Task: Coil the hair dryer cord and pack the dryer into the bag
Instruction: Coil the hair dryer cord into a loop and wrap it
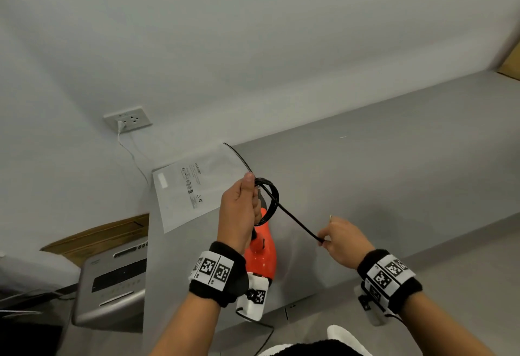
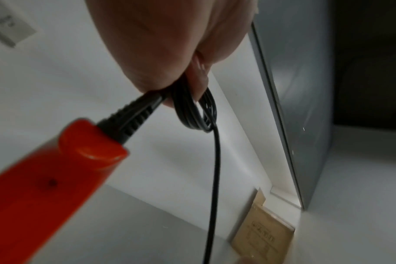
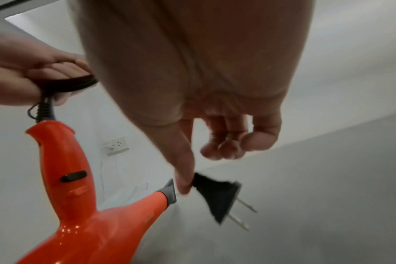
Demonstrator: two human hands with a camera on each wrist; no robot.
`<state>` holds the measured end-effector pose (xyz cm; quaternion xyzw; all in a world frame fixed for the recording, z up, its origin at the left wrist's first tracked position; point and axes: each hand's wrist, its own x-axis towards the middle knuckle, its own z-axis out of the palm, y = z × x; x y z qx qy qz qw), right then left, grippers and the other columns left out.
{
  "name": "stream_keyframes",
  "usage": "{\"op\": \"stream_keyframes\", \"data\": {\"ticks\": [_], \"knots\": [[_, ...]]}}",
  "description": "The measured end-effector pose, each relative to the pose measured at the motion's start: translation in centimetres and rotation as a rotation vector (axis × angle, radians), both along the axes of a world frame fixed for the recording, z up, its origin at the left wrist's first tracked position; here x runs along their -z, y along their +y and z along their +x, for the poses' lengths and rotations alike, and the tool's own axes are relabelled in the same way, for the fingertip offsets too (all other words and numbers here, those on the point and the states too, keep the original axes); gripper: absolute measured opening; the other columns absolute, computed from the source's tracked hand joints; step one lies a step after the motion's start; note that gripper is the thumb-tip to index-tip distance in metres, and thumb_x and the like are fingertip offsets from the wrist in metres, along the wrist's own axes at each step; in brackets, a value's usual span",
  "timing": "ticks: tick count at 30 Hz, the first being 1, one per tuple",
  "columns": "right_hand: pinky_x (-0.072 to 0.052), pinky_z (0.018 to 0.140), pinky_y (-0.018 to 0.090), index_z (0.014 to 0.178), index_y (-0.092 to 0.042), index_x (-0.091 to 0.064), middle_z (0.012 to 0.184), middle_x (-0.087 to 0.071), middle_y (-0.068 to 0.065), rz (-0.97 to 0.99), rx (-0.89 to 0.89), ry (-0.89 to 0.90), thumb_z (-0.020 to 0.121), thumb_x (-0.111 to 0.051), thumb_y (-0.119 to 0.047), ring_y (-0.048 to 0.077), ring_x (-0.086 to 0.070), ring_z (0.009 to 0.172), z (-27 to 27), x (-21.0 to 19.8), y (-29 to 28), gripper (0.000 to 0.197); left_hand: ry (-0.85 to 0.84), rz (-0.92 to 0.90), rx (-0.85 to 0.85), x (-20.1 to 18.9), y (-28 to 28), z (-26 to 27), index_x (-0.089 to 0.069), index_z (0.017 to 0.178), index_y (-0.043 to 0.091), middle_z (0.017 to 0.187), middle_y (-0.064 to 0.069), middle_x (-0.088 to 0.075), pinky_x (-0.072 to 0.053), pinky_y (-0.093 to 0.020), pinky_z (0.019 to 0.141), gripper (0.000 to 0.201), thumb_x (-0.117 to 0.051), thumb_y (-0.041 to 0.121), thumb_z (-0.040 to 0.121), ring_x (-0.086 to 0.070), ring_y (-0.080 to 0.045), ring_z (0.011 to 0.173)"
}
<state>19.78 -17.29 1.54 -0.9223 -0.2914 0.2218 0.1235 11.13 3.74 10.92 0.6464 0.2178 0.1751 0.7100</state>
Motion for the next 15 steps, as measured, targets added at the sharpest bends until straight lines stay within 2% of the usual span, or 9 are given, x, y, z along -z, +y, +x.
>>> {"op": "stream_keyframes", "data": {"ticks": [2,4,7,9,12,15], "knots": [[-0.053,0.078,0.033,0.086,-0.023,-0.068,0.079,-0.067,-0.007,0.154,0.089,0.111,0.096,-0.054,-0.013,0.022,-0.070,0.091,0.0,-0.3,0.5,0.020,-0.018,-0.075,0.010,-0.3,-0.1,0.2,-0.041,0.071,0.018,0.060,0.003,-0.023,-0.014,-0.025,0.043,0.043,-0.045,0.040,0.107,-0.017,-0.011,0.048],[-0.054,0.068,0.032,0.081,-0.018,-0.069,0.063,-0.068,-0.010,0.429,0.212,0.318,0.099,-0.055,-0.014,0.016,-0.069,0.070,-0.6,-1.4,1.1,0.022,-0.023,-0.113,0.028,-0.5,0.1,0.3,-0.041,0.072,0.017,0.059,0.003,-0.023,-0.014,-0.023,0.041,0.042,-0.045,0.040,0.107,-0.017,-0.010,0.047],[-0.051,0.060,0.037,0.090,-0.001,-0.070,0.077,-0.067,0.012,0.919,0.359,0.627,0.103,-0.054,-0.013,0.028,-0.065,0.069,-2.1,-3.9,2.3,0.024,-0.025,-0.143,0.050,-0.3,0.1,0.4,-0.041,0.074,0.016,0.059,0.004,-0.023,-0.017,-0.020,0.038,0.042,-0.046,0.042,0.107,-0.017,-0.009,0.047],[-0.051,0.057,0.036,0.101,0.005,-0.066,0.083,-0.065,0.018,1.133,0.376,0.707,0.104,-0.052,-0.009,0.033,-0.064,0.069,-2.6,-5.6,3.2,0.020,-0.025,-0.147,0.054,-0.1,-0.2,0.4,-0.040,0.074,0.017,0.059,0.005,-0.022,-0.017,-0.020,0.038,0.042,-0.046,0.042,0.106,-0.017,-0.009,0.047],[-0.050,0.054,0.035,0.107,0.002,-0.064,0.083,-0.065,0.019,1.240,0.335,0.699,0.102,-0.053,-0.003,0.035,-0.062,0.067,-2.5,-7.4,4.3,0.013,-0.039,-0.134,0.049,0.0,-0.6,0.3,-0.041,0.071,0.018,0.060,0.004,-0.021,-0.015,-0.023,0.041,0.043,-0.046,0.043,0.106,-0.016,-0.009,0.047],[-0.050,0.054,0.035,0.104,0.004,-0.065,0.080,-0.066,0.020,1.266,0.309,0.661,0.101,-0.054,0.000,0.034,-0.063,0.066,-2.2,-8.0,4.5,0.012,-0.027,-0.072,0.034,-0.1,-0.4,0.3,-0.044,0.074,0.015,0.059,0.005,-0.024,-0.015,-0.024,0.043,0.044,-0.047,0.045,0.105,-0.018,-0.009,0.048]]}}
